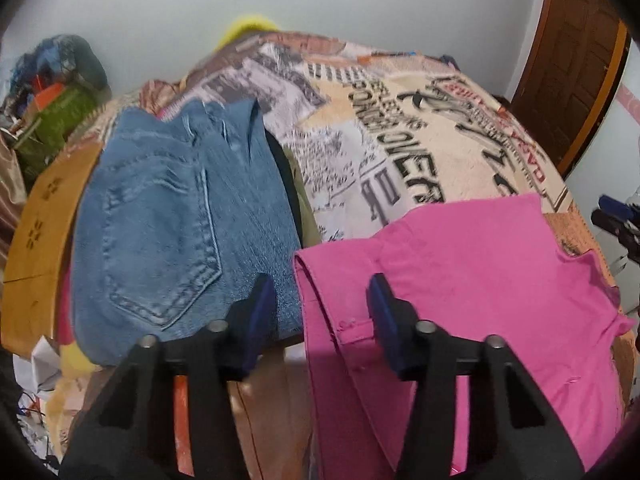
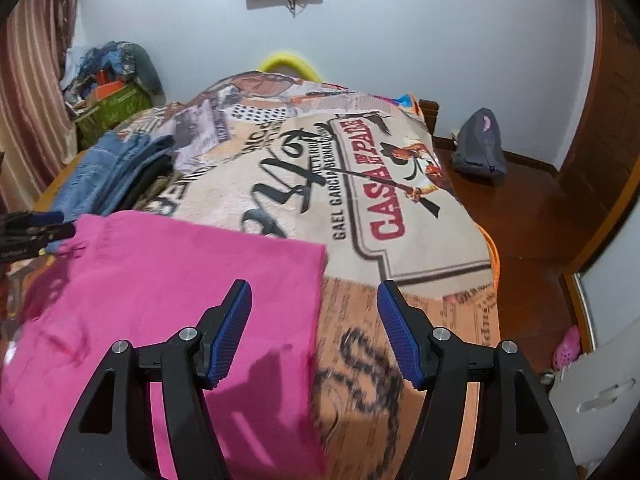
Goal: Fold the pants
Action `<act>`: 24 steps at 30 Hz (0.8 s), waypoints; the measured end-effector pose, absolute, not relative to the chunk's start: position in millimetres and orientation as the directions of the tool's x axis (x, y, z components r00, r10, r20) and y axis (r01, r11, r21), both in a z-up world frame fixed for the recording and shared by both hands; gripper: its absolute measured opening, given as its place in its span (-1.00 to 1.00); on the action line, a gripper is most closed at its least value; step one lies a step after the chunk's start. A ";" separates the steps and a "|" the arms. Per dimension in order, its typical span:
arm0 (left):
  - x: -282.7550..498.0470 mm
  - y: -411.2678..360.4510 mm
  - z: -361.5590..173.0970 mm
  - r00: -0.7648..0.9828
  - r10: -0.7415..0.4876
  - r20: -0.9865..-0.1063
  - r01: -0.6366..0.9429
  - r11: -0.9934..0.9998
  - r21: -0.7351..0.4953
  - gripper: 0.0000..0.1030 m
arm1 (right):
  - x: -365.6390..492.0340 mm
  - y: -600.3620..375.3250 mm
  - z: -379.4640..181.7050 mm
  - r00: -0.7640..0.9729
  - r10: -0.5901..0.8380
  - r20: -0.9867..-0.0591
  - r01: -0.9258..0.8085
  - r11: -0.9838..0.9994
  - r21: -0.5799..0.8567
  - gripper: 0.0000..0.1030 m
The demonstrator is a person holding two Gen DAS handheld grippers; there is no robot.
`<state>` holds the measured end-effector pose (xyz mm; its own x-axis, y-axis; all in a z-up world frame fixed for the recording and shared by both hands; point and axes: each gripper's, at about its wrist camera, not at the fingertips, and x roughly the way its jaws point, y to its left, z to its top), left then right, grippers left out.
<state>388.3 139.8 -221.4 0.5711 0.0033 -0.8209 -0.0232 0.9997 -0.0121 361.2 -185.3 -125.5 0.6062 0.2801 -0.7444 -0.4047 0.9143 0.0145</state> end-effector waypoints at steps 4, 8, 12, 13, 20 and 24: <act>392.1 142.4 -228.2 0.581 -0.009 -0.814 -0.005 1.000 -0.015 -0.20 | 386.7 -180.8 -139.8 0.573 0.291 -0.767 -0.420 0.907 0.030 0.19; 396.6 135.2 -233.1 0.559 -0.049 -0.828 0.043 0.999 -0.030 -0.54 | 406.4 -171.8 -158.4 0.519 0.308 -0.797 -0.454 0.890 0.049 0.19; 399.5 133.0 -241.4 0.547 -0.033 -0.836 0.045 0.999 -0.010 -0.84 | 422.1 -161.2 -180.7 0.439 0.342 -0.831 -0.484 0.869 0.102 -0.03; 399.7 135.2 -242.0 0.547 -0.044 -0.836 0.040 0.999 -0.026 -0.86 | 424.5 -159.4 -184.9 0.423 0.349 -0.836 -0.487 0.866 0.115 -0.26; 397.5 138.4 -229.3 0.572 -0.058 -0.818 0.027 0.998 -0.052 -0.95 | 424.7 -148.9 -187.8 0.409 0.378 -0.831 -0.508 0.851 0.137 -0.88; 389.8 137.4 -207.5 0.619 -0.053 -0.784 0.028 0.999 -0.046 -0.95 | 418.3 -145.9 -173.9 0.455 0.364 -0.813 -0.508 0.856 0.098 -0.90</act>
<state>389.8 137.4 -207.5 0.6190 -0.0532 -0.7836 0.0276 0.9986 -0.0460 418.3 -145.9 -173.9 0.4551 0.3636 -0.8128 -0.5081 0.8557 0.0982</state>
